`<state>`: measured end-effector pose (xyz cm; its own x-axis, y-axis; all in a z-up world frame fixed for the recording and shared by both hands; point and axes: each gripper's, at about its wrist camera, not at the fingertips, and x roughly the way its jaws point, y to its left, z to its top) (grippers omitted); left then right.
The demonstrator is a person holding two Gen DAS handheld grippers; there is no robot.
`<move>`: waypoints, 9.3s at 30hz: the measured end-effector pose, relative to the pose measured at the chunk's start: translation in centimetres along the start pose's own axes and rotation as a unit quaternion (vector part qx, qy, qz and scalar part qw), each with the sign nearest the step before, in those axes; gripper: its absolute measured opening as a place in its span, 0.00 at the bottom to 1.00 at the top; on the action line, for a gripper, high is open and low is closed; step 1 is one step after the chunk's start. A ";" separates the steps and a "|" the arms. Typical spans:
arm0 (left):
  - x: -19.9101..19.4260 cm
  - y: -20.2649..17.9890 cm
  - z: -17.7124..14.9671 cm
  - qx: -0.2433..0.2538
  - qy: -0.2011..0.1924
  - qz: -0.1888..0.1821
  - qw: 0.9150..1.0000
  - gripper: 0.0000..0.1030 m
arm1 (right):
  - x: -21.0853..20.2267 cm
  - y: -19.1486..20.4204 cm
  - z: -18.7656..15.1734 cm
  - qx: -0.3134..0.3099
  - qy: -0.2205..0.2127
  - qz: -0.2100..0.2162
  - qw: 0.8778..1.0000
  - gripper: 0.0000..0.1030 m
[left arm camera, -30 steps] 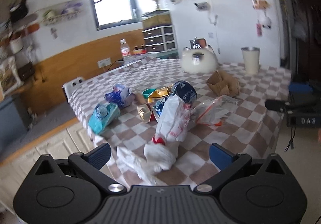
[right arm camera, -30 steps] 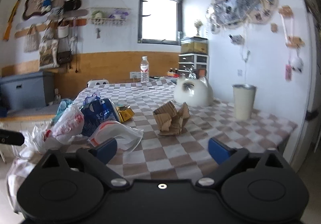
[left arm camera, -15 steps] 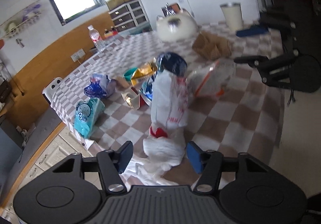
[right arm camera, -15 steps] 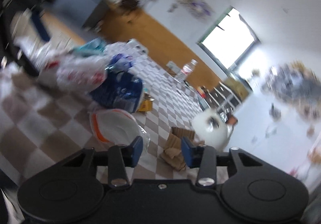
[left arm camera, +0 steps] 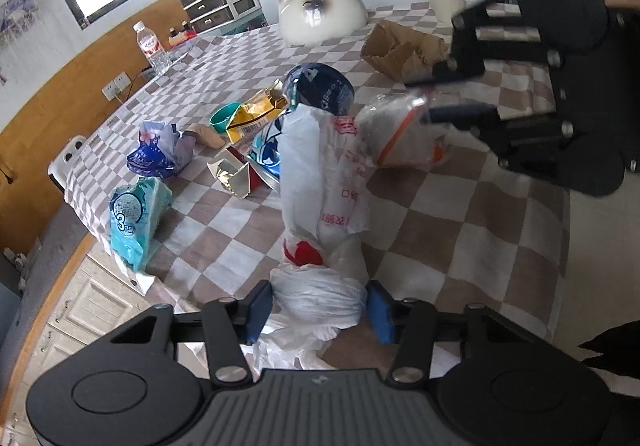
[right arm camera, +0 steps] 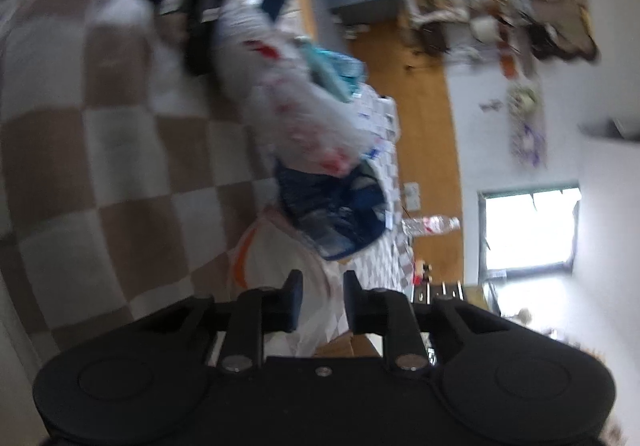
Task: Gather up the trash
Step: 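Grasp the white plastic bag bundle with the left gripper while the right gripper grasps the clear zip bag, then carry the white bag and clear zip bag over the trash bin with both grippers, then open both grippers to drop the bags into the trash bin, then move both open grippers back toward the checkered table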
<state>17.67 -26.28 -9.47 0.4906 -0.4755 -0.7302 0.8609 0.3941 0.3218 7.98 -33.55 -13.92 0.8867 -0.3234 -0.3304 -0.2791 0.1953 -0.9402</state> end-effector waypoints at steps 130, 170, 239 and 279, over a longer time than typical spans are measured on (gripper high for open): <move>23.5 14.1 -43.5 -0.550 0.229 0.100 0.797 0.45 | 30.8 29.0 24.0 0.621 0.189 0.414 0.638 0.05; 25.3 14.7 -44.5 -0.574 0.246 0.102 0.774 0.67 | 32.4 30.5 24.3 0.584 0.203 0.434 0.655 0.26; -18.3 10.0 -26.9 -0.482 -0.043 0.313 0.817 1.00 | -4.2 -0.7 19.3 0.580 -0.066 0.192 0.789 1.00; -6.0 9.3 -6.0 -0.289 -0.171 0.090 0.937 1.00 | 5.1 -10.2 -12.0 0.698 0.103 -0.009 0.709 1.00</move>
<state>21.91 -15.07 -5.75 0.7204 -0.5465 -0.4271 0.5918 0.8055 -0.0326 10.96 -48.27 -7.05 0.7731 -0.4370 -0.4597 0.4947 0.8690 0.0060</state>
